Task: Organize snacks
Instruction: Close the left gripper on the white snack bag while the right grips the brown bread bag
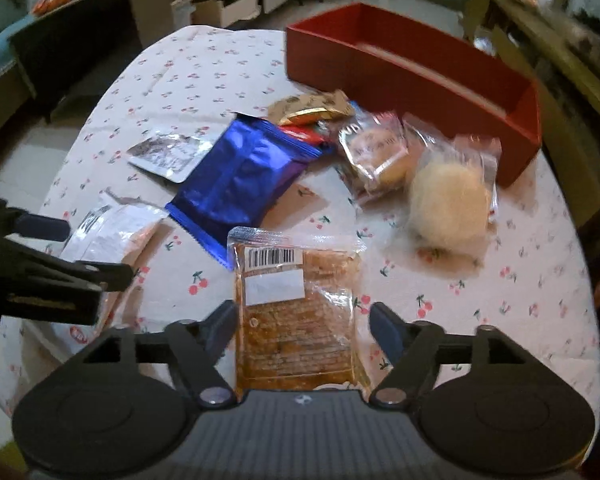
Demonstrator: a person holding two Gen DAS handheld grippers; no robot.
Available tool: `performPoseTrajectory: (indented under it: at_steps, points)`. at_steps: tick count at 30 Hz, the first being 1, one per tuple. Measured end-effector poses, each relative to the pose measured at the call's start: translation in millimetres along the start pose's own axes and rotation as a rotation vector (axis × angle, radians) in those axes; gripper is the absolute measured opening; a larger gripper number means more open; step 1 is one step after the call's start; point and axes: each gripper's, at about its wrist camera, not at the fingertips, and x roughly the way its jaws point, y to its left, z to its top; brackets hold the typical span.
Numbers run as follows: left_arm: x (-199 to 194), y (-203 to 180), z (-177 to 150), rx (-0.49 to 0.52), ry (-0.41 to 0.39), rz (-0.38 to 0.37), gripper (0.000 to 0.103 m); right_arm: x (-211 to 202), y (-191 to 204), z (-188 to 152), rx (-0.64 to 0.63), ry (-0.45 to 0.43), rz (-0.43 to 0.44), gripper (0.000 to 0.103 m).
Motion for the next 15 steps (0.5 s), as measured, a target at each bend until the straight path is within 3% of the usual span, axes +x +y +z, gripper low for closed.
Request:
performPoseTrajectory:
  at_steps: [4, 7, 11, 15]
  points:
    - [8.6, -8.6, 0.5, 0.034, 0.029, 0.020, 0.096, 18.7, 8.9, -1.5, -0.047, 0.047, -0.022, 0.090]
    - [10.3, -8.8, -1.2, 0.044, 0.029, 0.022, 0.097, 29.7, -3.2, -2.2, 0.009, 0.075, 0.010, 0.090]
    - [9.7, -6.2, 0.6, 0.032, 0.036, 0.008, 0.095, 31.1, -20.5, -0.2, 0.099, 0.100, 0.075, 0.091]
    - [8.3, -7.6, 0.7, 0.046, 0.031, 0.014, 0.091, 30.0, -17.5, 0.4, 0.070, 0.102, 0.102, 0.091]
